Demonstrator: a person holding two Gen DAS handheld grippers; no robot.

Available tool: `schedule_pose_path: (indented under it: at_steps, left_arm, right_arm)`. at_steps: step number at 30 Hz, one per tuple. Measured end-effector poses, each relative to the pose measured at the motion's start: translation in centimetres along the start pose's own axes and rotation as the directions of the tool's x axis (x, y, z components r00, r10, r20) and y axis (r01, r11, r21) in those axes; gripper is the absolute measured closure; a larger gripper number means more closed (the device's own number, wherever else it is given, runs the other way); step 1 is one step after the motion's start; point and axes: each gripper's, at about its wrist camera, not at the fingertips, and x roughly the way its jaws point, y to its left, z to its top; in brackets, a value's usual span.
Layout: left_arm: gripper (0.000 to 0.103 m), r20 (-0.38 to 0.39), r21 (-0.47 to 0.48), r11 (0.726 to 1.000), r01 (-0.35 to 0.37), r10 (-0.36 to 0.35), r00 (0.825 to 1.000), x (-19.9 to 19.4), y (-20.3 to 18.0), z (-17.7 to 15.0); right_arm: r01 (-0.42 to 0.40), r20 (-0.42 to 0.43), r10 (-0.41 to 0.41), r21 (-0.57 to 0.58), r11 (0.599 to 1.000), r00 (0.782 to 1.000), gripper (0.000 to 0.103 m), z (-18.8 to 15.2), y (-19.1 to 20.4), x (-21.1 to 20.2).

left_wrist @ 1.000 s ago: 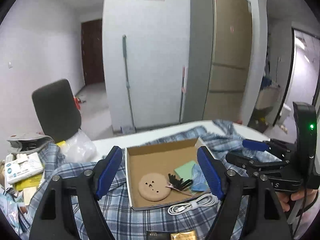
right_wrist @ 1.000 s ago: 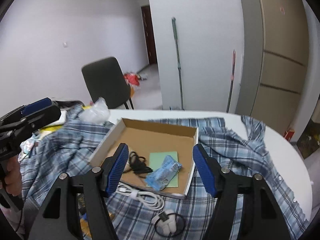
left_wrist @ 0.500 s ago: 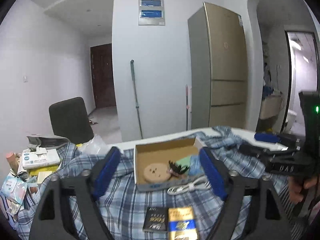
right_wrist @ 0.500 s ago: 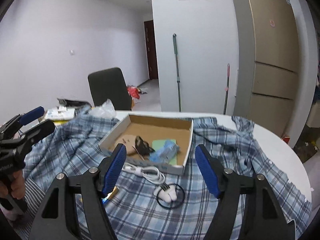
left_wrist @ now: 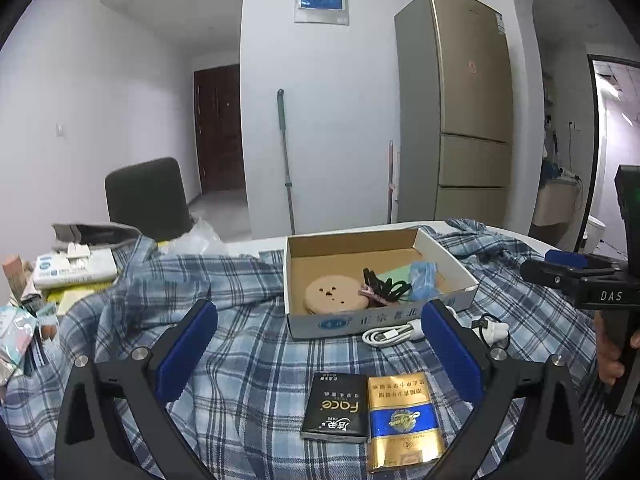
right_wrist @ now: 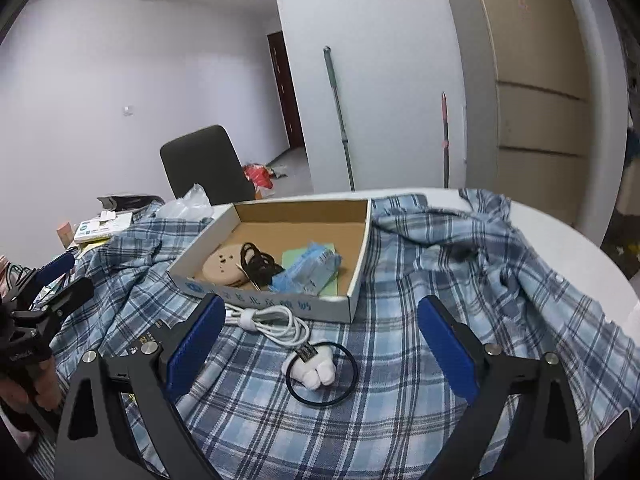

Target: Organize soft objects

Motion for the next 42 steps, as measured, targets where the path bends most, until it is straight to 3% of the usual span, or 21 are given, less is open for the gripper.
schedule_pose_path:
  at_steps: [9,12,14,16,24,28,36,38,40,42]
  left_arm:
    - [0.004,-0.161,0.015,1.0,-0.001,0.004,0.987,2.4,1.0,-0.1]
    - [0.026,-0.248,-0.025,1.0,0.018,-0.024,0.969,3.8,1.8,-0.7]
    - [0.051,-0.306,-0.041,0.998,0.037,-0.048,0.951,4.9,2.0,-1.2]
    - [0.06,-0.351,-0.051,0.996,0.075,-0.088,0.932,5.7,1.9,-1.7]
    - [0.06,-0.447,0.004,0.995,0.102,-0.09,0.89,6.8,0.3,-3.0]
    - [0.06,-0.513,0.003,0.991,0.137,-0.116,0.85,7.6,-0.2,-3.9]
    - [0.053,-0.523,0.018,0.989,0.147,-0.116,0.844,7.5,-0.7,-4.2]
    - [0.042,-0.536,0.028,0.988,0.153,-0.114,0.837,7.7,-0.9,-4.3]
    - [0.041,-0.566,0.039,0.986,0.164,-0.113,0.817,8.2,-1.2,-4.7]
    - [0.041,-0.578,0.044,0.984,0.171,-0.115,0.808,8.3,-1.4,-4.9]
  right_arm:
    - [0.018,0.014,-0.018,-0.063,0.998,1.0,0.007,-0.3,1.2,-0.4]
    - [0.022,0.024,-0.019,-0.1,0.995,1.0,0.007,-0.5,1.9,-0.5]
    - [0.028,0.033,-0.024,-0.12,0.992,0.999,0.007,-0.5,2.4,-0.7]
    - [0.031,0.038,-0.026,-0.138,0.99,0.999,0.007,-0.6,2.8,-0.8]
    - [0.032,0.042,-0.025,-0.176,0.984,0.999,0.007,-0.8,3.4,-0.9]
    - [0.034,0.041,-0.027,-0.171,0.985,0.999,0.007,-0.8,3.4,-0.9]
    - [0.032,0.033,-0.027,-0.175,0.984,0.999,0.007,-0.9,3.5,-0.9]
    - [0.032,0.032,-0.027,-0.173,0.984,0.999,0.007,-0.9,3.5,-0.8]
    - [0.032,0.03,-0.028,-0.171,0.985,0.999,0.007,-0.9,3.6,-0.8]
    - [0.033,0.03,-0.028,-0.169,0.985,0.999,0.007,-0.8,3.5,-0.8]
